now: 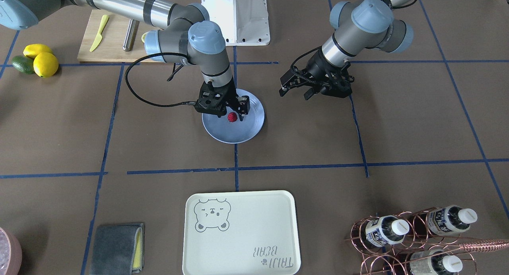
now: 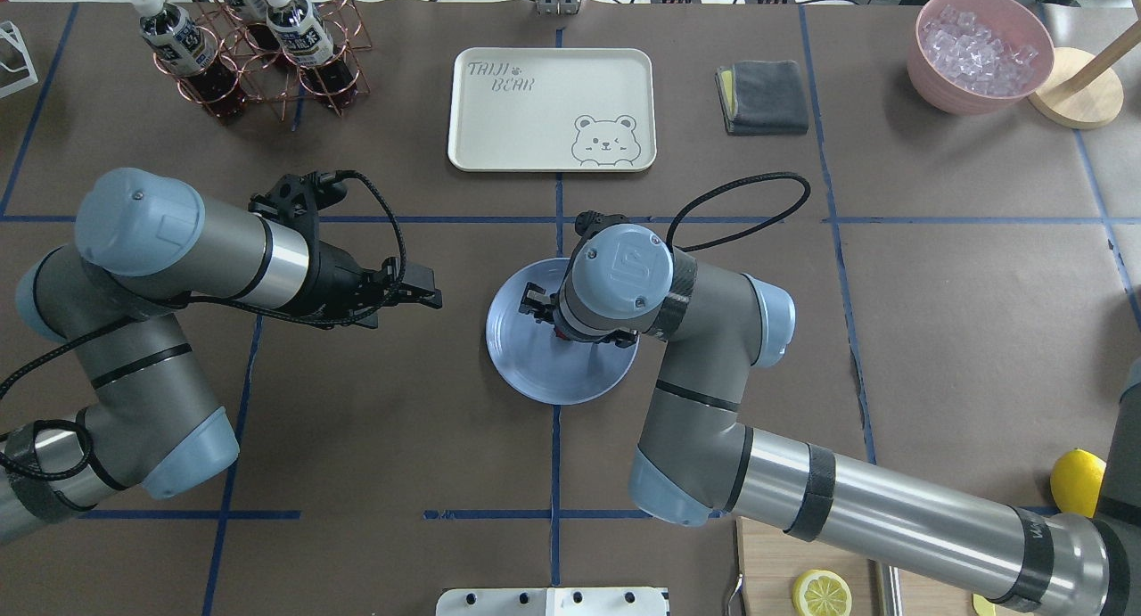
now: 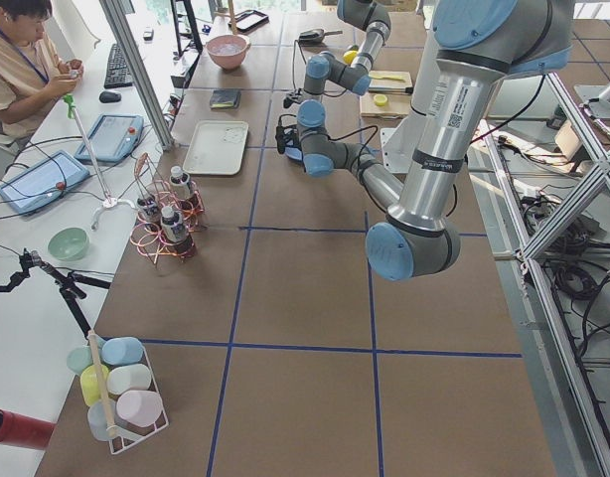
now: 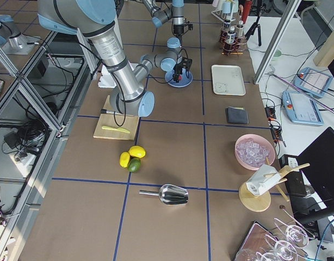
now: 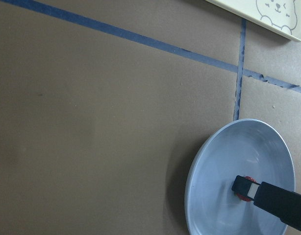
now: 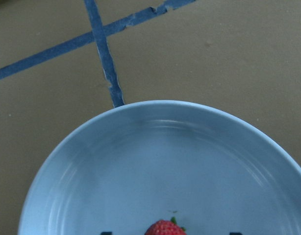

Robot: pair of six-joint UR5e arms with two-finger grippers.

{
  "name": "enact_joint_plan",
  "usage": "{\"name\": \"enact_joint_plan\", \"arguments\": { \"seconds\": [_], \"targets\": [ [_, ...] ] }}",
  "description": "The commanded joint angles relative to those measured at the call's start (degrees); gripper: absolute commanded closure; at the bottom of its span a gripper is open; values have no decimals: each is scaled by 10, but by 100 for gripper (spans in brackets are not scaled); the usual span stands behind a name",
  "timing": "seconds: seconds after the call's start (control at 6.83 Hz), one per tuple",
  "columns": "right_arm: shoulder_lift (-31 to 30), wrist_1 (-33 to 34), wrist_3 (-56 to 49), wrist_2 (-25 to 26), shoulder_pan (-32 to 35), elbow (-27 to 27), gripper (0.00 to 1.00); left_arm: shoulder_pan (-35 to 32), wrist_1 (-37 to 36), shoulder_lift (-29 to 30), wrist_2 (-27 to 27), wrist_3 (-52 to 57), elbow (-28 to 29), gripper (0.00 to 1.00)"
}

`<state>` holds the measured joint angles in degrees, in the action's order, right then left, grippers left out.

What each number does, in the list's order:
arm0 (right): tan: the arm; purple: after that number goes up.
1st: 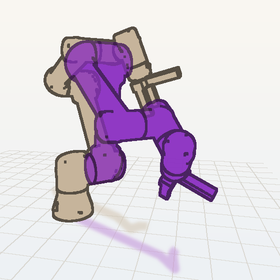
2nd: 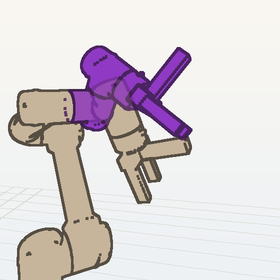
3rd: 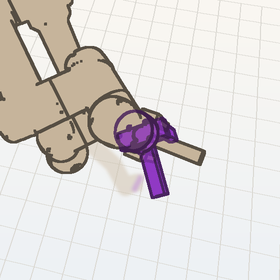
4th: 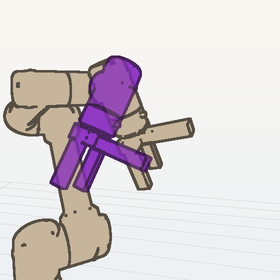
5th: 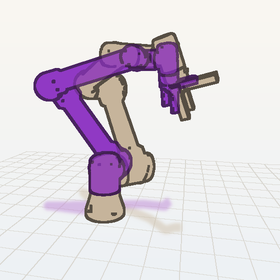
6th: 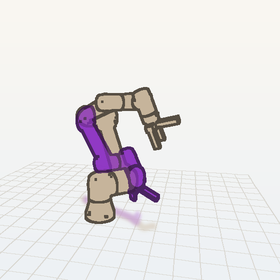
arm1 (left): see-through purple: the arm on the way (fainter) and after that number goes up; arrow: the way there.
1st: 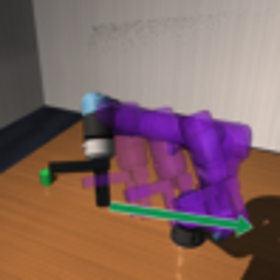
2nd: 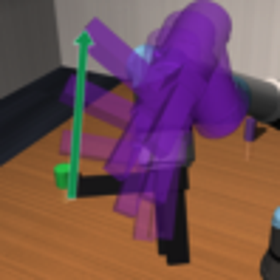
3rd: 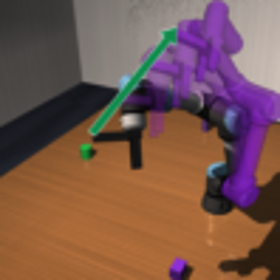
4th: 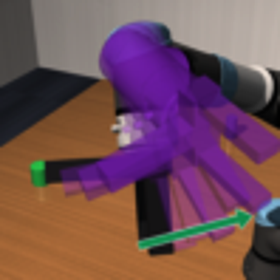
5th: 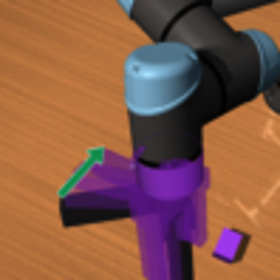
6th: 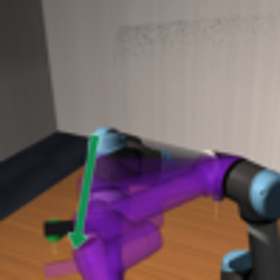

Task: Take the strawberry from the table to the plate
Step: 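Drop the strawberry onto the plate with the right gripper while the left releases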

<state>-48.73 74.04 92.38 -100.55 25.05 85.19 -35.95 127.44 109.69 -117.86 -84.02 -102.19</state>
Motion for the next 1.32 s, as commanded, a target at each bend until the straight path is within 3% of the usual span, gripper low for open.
{"name": "enact_joint_plan", "arguments": {
  "seconds": [0.0,0.29,0.59,0.73,1.02,1.17],
  "targets": [
    [-11,11,-2,-7,4,34,0,-1,0,-1,0,0,-1,0],
    [-57,99,-10,-29,23,166,0,-3,1,-33,0,6,-12,0],
    [-186,98,-90,-161,117,286,0,-17,1,-72,1,85,-18,0],
    [-257,98,-178,-213,173,318,0,-42,1,-110,0,152,-29,0],
    [-381,95,-417,-311,320,327,0,-124,1,-200,-7,332,-48,0],
    [-423,100,-530,-316,377,317,0,-169,1,-246,-18,413,-62,0]
  ]
}}
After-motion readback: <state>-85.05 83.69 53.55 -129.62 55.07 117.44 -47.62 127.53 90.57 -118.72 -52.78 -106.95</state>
